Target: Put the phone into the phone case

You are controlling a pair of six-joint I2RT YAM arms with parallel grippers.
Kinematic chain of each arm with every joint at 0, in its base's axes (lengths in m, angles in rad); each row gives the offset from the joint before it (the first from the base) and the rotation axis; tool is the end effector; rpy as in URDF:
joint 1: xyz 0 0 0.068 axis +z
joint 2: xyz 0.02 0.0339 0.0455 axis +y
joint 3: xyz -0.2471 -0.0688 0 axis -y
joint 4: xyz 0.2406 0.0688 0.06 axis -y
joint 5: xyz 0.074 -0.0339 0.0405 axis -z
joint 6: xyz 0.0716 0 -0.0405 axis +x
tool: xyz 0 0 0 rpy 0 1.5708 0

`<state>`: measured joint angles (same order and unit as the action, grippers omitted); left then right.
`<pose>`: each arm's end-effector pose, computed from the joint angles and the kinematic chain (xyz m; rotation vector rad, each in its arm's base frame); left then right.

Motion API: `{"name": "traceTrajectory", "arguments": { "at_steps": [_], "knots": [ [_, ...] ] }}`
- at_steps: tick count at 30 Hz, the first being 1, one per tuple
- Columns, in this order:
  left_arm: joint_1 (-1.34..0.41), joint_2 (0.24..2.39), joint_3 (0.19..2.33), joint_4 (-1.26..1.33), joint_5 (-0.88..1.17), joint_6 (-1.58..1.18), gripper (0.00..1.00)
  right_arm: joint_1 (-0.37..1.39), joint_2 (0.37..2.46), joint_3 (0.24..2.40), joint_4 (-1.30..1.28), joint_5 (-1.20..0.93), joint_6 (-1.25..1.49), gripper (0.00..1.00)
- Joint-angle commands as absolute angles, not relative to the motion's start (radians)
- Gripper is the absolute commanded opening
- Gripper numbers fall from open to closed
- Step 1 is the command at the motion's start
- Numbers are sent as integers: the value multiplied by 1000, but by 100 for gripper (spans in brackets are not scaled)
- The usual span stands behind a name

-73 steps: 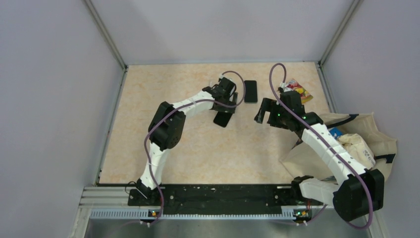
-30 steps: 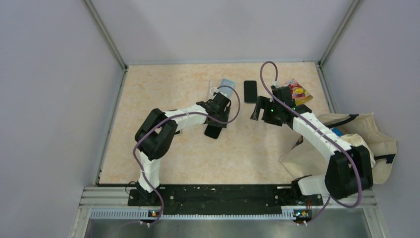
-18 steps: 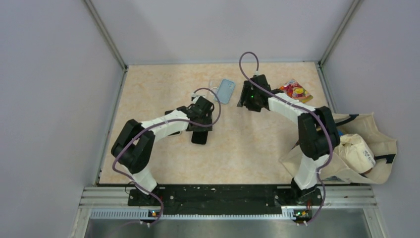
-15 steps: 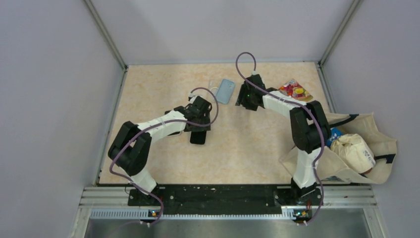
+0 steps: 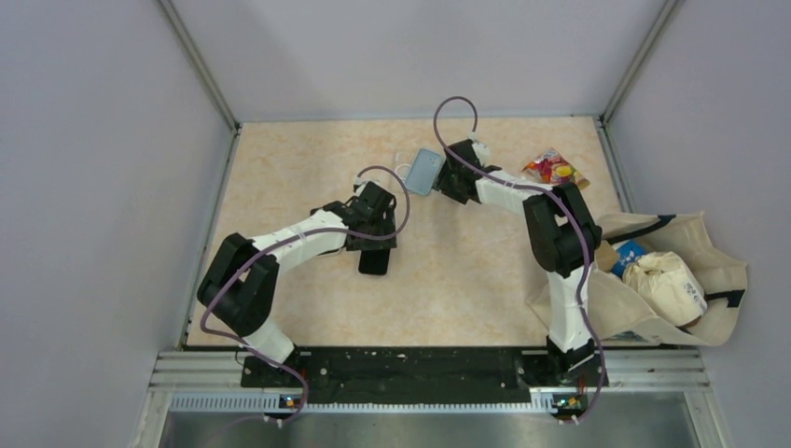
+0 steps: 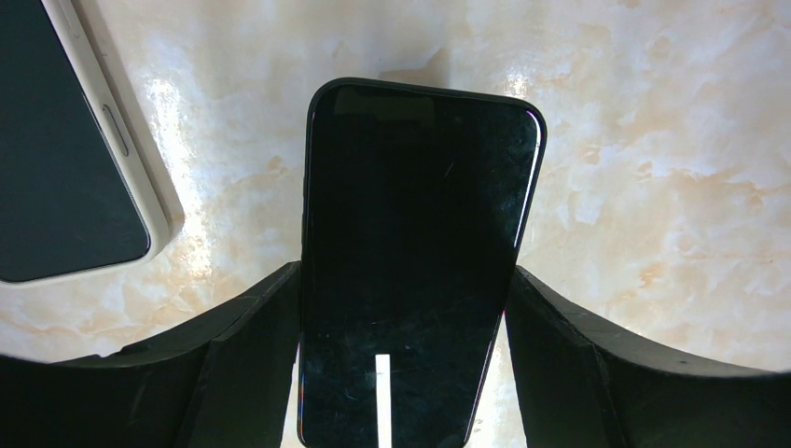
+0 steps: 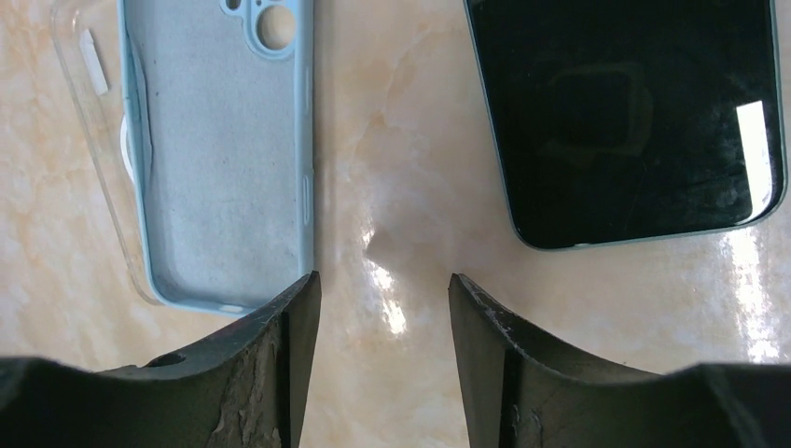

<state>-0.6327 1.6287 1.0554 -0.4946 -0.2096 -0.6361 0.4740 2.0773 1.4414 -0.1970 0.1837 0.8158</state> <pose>0.2817 -0.1881 0.1539 -0.0750 2.6099 -0.1763 0.4208 0.2012 0.1281 0.4964 2.3694 0.3842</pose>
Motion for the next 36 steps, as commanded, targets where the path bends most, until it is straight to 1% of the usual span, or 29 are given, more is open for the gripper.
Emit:
{"name": "traceTrajectory", "arguments": {
  "at_steps": [1,4,9,15,18,20,22,23,24,30,36],
  "knots": [
    [-628,1561,1045,-476,-197,-625,44,485,2110,1491,-120,236,870,53],
    [-625,1557,1039,-475,-192,-616,44,493,2158,1560,-159,228,878,51],
    [-615,1539,1029,-463,-167,-604,44,530,2243,1676,-231,286,868,50],
    [-599,1520,1024,-461,-146,-585,44,548,2290,1728,-349,362,894,38],
    [-590,1512,1019,-457,-136,-581,44,555,2295,1721,-379,404,890,30],
    [-585,1506,1014,-454,-132,-579,44,558,2300,1709,-381,407,888,20],
    [-582,1499,1008,-451,-131,-581,43,558,2300,1698,-381,406,888,7],
    [-582,1497,1007,-451,-129,-582,43,557,2298,1692,-381,401,886,3],
    [-580,1493,1006,-450,-129,-583,43,558,2293,1687,-380,397,881,0],
    [-577,1473,997,-432,-110,-598,43,557,2178,1623,-364,403,808,0],
    [-575,1460,993,-422,-99,-614,43,557,2032,1530,-375,336,730,0]
  ]
}}
